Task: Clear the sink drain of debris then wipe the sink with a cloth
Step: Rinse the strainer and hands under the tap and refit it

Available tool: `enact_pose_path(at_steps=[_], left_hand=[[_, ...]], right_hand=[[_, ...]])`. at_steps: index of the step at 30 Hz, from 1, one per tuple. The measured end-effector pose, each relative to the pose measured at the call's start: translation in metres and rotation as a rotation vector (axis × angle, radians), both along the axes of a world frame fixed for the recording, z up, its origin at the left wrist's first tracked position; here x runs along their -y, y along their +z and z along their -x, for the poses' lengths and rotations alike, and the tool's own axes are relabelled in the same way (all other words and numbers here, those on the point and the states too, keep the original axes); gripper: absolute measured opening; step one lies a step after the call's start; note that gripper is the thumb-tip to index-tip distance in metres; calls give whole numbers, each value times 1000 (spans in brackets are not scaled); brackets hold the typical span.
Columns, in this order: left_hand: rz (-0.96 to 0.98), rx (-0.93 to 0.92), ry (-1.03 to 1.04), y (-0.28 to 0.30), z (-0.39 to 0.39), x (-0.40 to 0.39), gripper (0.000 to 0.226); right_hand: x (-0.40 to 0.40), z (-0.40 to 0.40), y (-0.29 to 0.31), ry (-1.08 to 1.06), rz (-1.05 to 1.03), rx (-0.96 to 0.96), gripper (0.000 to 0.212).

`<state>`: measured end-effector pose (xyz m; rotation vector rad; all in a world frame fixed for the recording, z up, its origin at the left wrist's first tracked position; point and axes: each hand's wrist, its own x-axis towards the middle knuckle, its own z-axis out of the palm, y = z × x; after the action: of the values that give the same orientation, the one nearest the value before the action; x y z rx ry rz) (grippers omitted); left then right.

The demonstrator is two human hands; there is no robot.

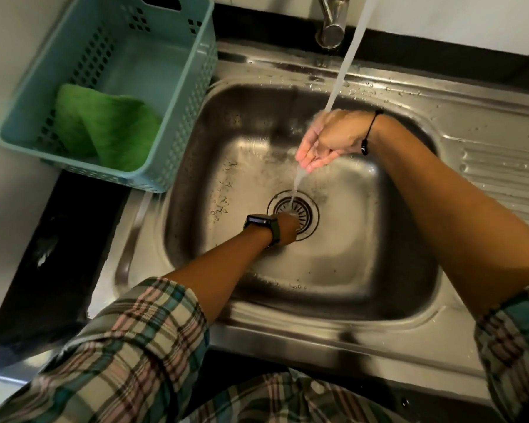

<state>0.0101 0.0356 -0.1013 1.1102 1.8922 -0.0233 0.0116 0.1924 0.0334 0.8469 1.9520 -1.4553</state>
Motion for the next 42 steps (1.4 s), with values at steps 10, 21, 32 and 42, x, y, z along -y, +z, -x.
enact_pose_path(at_steps=[10, 21, 32, 42], left_hand=[[-344, 273, 717, 39, 48, -12, 21], [-353, 621, 928, 71, 50, -22, 24], [-485, 963, 1001, 109, 52, -39, 18], [-519, 780, 880, 136, 41, -44, 21]], right_hand=[[0, -6, 14, 62, -98, -39, 17], [9, -12, 10, -89, -190, -187, 26], [-5, -30, 42, -48, -328, -484, 25], [-45, 64, 86, -250, -469, -416, 21]])
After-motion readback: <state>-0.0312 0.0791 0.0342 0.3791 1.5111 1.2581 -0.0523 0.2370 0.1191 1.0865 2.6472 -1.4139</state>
